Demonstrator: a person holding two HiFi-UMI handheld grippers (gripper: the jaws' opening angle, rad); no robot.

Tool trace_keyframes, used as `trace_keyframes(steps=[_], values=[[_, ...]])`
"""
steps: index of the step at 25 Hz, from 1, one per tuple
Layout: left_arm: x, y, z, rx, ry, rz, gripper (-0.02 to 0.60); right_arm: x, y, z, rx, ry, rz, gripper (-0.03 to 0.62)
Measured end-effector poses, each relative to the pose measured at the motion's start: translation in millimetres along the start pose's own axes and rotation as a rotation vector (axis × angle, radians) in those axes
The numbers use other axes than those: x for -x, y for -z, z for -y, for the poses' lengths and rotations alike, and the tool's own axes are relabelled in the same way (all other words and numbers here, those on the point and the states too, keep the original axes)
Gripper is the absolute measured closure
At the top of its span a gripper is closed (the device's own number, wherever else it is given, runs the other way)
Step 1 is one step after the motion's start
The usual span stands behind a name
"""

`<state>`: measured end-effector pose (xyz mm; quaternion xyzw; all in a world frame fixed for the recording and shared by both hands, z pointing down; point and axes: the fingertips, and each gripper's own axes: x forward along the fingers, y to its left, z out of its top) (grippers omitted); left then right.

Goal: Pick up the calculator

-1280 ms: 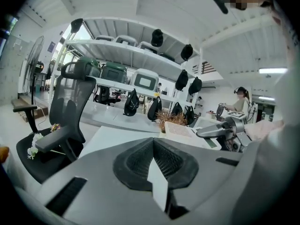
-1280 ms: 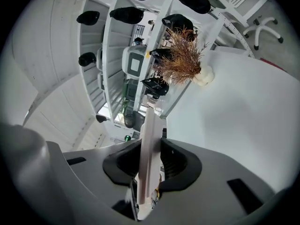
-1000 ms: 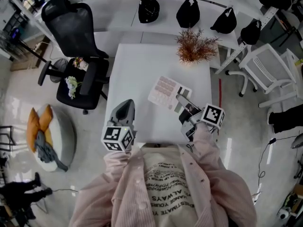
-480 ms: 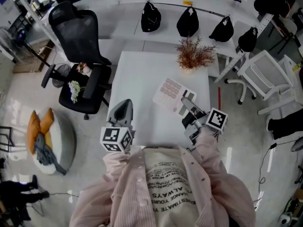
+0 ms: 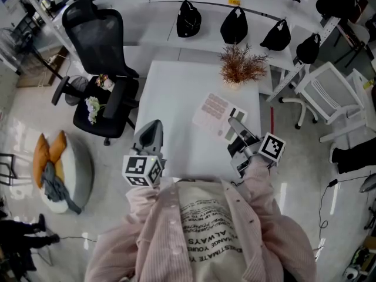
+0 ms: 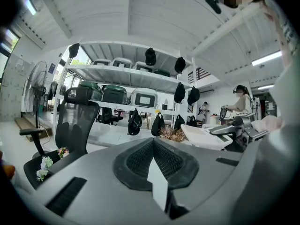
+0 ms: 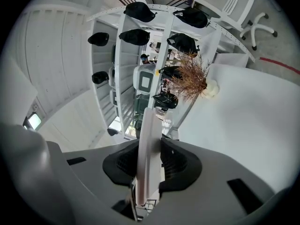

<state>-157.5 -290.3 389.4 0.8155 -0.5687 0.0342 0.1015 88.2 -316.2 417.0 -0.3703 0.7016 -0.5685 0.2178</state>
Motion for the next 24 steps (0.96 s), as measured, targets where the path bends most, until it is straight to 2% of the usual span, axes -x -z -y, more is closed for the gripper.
trace_keyframes(steps=[24], values=[[1.9, 2.7, 1.2, -0.009, 0.003, -0.011, 0.580, -4.4, 8.1, 1.3, -0.030, 0.007, -0.004, 0.505]])
